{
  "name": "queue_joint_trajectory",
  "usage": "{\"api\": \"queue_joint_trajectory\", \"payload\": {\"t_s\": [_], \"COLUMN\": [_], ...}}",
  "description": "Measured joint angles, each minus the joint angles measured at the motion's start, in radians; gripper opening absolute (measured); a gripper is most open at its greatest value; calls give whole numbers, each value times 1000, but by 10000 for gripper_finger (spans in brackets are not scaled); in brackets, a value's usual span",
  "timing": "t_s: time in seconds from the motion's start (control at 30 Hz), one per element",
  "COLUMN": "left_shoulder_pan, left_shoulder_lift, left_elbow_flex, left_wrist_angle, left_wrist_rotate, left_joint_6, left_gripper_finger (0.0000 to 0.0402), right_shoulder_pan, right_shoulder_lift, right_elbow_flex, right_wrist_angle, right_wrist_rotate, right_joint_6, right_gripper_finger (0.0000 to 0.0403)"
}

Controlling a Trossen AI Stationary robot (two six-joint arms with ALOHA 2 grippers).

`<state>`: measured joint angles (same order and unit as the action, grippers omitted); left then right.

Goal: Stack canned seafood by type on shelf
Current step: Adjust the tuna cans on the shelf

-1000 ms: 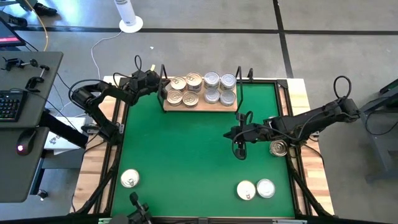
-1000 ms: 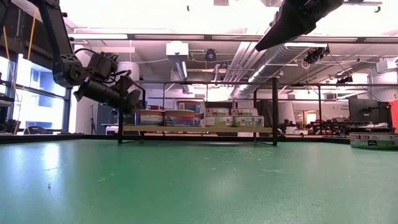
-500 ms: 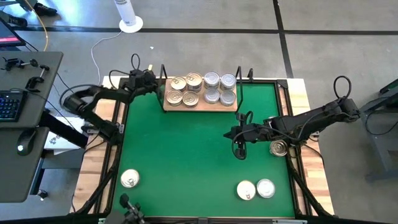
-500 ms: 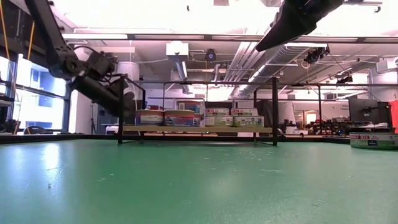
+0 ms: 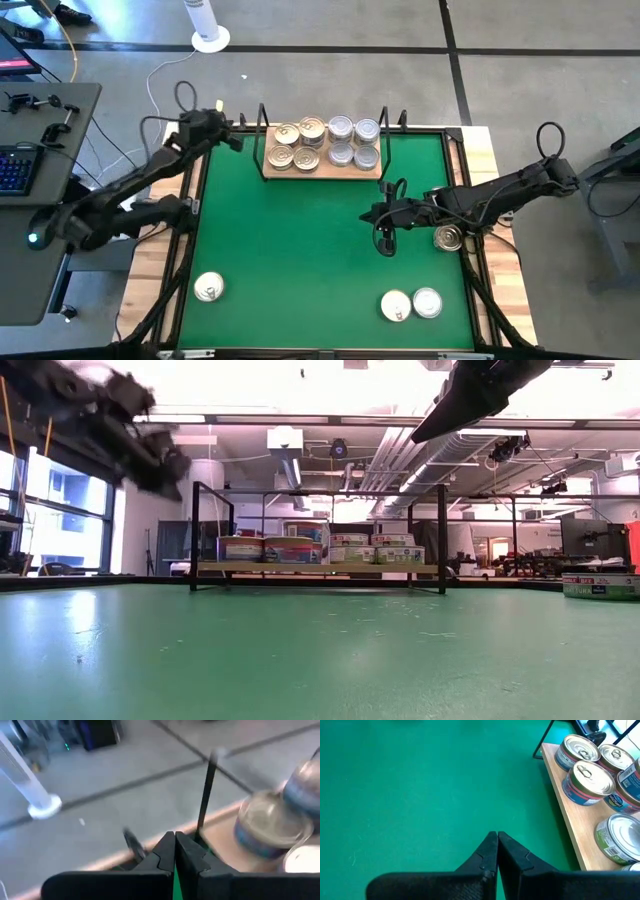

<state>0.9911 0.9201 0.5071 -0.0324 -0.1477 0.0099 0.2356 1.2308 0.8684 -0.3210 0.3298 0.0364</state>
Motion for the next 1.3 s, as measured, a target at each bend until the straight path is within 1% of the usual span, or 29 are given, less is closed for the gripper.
{"api": "queue_joint_trajectory", "payload": {"t_s": [0.07, 0.13, 0.2, 0.27, 0.33, 0.4, 0.5, 0.57, 0.73, 0.9, 1.1, 1.3], "left_shoulder_pan": [-41, -91, -159, -246, -345, -447, -561, -601, -621, -618, -609, -589], "left_shoulder_lift": [-80, -139, -173, -171, -135, -65, 84, 194, 477, 668, 795, 844], "left_elbow_flex": [46, 95, 151, 206, 255, 296, 353, 411, 573, 716, 822, 837], "left_wrist_angle": [-52, -86, -115, -152, -205, -257, -321, -384, -558, -666, -760, -785], "left_wrist_rotate": [-37, -42, -8, 36, 46, 29, -14, -26, -48, -78, -106, -168], "left_joint_6": [4, 11, 33, 44, 44, 31, 18, -2, -31, -51, -92, -114], "left_gripper_finger": [0, 0, 0, 0, 0, 0, 0, 0, 0, 0, 0, 0], "right_shoulder_pan": [0, 0, 0, 0, 0, 0, 0, 0, 0, 0, 1, 1], "right_shoulder_lift": [0, 0, 0, 0, 0, 0, 0, 0, 0, 0, 0, 0], "right_elbow_flex": [0, 0, 0, 0, 0, 0, 0, 0, 0, 0, 0, 0], "right_wrist_angle": [0, 0, 1, 3, 12, 26, 46, 50, 48, 32, 14, 10], "right_wrist_rotate": [0, 0, 0, 0, 0, 0, 0, 0, 0, 0, 0, 0], "right_joint_6": [0, -1, -1, -3, -11, -18, -36, -41, -41, -38, -16, -16], "right_gripper_finger": [0, 0, 0, 0, 0, 0, 0, 0, 0, 0, 0, 0]}}
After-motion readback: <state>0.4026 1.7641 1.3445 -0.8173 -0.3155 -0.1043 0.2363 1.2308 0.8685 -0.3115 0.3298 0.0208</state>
